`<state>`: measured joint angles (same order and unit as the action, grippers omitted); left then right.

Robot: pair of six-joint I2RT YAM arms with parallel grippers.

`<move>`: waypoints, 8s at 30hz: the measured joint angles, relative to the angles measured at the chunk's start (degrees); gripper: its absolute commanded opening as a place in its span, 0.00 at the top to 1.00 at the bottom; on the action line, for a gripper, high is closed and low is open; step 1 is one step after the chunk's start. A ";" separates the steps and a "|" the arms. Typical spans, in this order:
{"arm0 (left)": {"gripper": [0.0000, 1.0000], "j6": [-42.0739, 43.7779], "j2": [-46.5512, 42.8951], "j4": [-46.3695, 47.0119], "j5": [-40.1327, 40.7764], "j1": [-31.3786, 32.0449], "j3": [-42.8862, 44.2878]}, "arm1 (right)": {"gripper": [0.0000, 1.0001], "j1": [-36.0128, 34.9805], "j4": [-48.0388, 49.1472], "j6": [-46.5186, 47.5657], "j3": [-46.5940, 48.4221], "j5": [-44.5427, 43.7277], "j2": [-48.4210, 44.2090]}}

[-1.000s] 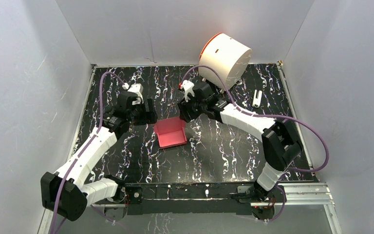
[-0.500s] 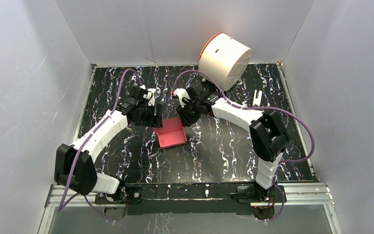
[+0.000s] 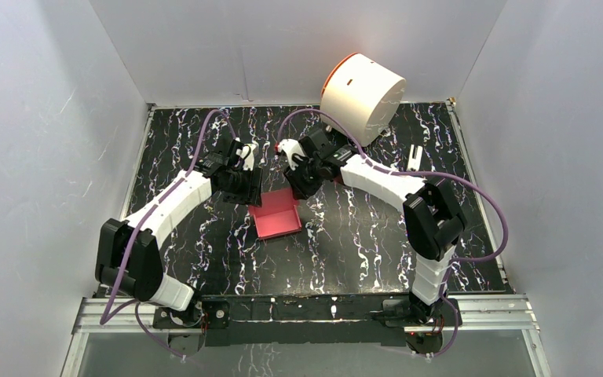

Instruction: Fold the paper box

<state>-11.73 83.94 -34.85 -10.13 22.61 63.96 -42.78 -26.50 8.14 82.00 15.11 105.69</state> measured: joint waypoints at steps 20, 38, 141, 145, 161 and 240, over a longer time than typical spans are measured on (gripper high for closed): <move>1.00 -3.63 1.18 -0.20 -0.68 -0.28 -0.09 | 1.00 -2.62 0.09 -4.33 1.44 -6.97 0.70; 1.00 -18.64 -2.38 19.06 13.38 4.17 -8.96 | 1.00 -11.41 19.39 -25.68 -13.42 -39.67 -6.43; 0.63 -14.60 -6.54 14.64 13.94 3.15 -8.70 | 0.41 3.72 16.65 8.74 -8.92 0.22 -3.85; 0.70 -12.41 -2.32 13.07 11.41 2.97 -5.35 | 0.53 3.74 15.12 10.25 -8.04 0.37 -3.04; 0.82 -10.80 1.79 11.93 7.67 2.69 -4.44 | 0.67 3.74 14.08 11.34 -6.45 1.55 -1.38; 1.00 -24.39 -7.78 37.64 18.67 10.64 -23.54 | 1.00 -14.40 35.54 -40.85 -26.08 -52.72 -8.17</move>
<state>-36.12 76.16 2.79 8.54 33.26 40.42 -57.19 9.04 -32.71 55.92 -37.60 97.51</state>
